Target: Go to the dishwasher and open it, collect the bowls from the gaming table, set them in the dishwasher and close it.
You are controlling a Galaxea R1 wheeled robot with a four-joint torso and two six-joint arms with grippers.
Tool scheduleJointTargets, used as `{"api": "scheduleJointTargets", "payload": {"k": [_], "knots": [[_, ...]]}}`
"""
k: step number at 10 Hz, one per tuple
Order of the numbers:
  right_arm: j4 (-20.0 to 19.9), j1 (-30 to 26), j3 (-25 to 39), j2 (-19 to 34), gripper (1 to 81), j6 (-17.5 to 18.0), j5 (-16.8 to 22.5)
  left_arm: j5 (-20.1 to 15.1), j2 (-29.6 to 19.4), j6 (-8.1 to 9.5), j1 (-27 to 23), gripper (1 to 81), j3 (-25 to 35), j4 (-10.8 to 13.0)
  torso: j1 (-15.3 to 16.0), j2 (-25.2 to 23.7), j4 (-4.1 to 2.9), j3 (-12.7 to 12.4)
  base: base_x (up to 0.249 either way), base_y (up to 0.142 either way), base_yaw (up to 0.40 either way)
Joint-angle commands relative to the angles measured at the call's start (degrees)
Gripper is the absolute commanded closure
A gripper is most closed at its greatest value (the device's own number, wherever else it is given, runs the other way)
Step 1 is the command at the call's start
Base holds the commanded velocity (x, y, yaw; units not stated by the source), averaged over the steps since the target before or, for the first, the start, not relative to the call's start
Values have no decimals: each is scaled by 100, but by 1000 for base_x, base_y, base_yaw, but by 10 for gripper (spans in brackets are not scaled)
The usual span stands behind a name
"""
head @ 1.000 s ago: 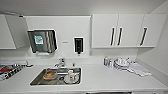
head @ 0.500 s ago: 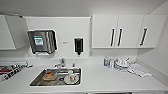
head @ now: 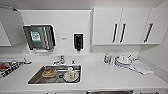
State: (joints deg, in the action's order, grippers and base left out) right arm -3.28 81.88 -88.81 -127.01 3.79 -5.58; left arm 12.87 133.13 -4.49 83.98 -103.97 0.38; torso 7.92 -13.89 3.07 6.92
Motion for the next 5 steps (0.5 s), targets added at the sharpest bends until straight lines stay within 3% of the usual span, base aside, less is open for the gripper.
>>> {"api": "scheduleJointTargets", "payload": {"k": [1,5], "knots": [[3,-510,682,639,10,69,233,154,-1330,18,-307,10,1395,50,356,-551,0,-9,0,0,0],[-85,-773,717,894,10,297,233,251,-2624,9,-685,10,3065,85,859,-1357,0,37,0,0,0]]}}
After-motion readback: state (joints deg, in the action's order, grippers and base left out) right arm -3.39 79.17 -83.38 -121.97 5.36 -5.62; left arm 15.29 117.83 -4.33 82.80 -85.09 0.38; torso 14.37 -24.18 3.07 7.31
